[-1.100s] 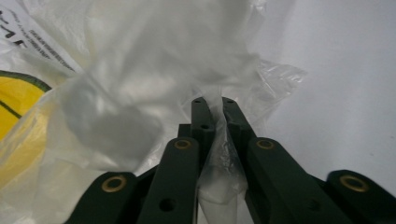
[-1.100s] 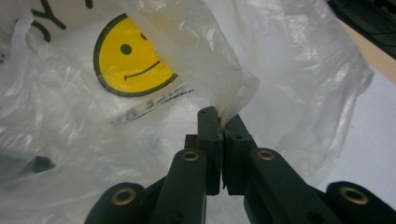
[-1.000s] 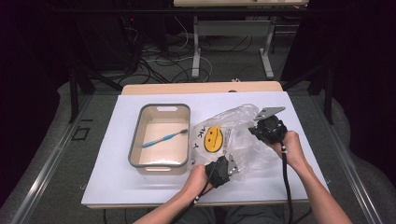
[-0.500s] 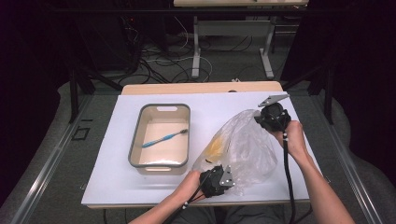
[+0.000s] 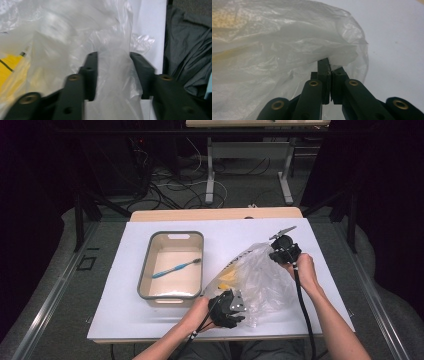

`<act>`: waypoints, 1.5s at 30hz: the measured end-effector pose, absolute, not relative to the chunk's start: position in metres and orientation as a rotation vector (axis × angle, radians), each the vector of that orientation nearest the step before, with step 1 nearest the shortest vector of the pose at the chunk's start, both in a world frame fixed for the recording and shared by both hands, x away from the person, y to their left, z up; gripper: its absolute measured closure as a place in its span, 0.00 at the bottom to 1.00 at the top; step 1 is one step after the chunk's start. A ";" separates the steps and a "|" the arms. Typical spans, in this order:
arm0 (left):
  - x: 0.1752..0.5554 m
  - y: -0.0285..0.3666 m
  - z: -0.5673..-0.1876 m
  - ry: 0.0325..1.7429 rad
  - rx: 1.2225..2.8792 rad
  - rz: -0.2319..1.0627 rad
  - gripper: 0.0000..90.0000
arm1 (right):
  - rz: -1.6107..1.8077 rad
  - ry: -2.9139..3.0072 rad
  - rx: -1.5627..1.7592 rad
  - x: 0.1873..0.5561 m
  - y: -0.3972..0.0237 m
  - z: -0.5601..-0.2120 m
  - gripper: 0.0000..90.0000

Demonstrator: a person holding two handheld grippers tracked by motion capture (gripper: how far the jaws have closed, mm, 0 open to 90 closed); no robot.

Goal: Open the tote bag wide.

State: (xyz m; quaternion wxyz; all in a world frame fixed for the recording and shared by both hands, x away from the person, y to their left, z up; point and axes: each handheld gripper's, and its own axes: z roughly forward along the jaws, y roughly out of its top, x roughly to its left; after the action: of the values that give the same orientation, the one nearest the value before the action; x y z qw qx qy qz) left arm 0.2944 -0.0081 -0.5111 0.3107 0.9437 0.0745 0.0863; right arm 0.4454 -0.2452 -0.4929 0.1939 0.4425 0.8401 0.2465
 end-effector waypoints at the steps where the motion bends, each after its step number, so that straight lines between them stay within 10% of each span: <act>1: 0.293 -0.008 -0.507 0.202 2.480 0.238 0.54 | 0.691 2.352 1.245 0.445 -0.245 -0.494 0.99; 6: 0.286 -0.008 -0.485 0.225 2.426 0.292 0.36 | 0.696 2.365 1.232 0.443 -0.243 -0.496 0.97; 17: 0.291 -0.001 -0.469 0.352 2.332 0.393 0.35 | 0.752 2.394 1.200 0.432 -0.247 -0.485 0.79; 37: 0.320 -0.042 -0.507 0.424 2.430 0.355 0.36 | 0.828 2.361 1.115 0.448 -0.230 -0.458 0.08; 45: 0.325 -0.047 -0.533 0.416 2.513 0.316 0.46 | 0.752 2.406 1.043 0.458 -0.207 -0.461 0.18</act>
State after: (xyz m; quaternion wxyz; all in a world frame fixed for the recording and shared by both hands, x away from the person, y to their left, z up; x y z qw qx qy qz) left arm 0.3245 -0.0473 -0.5328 0.2834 0.9389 0.1555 0.1181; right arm 0.4576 -0.2069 -0.4609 0.2053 0.3740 0.8632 0.2698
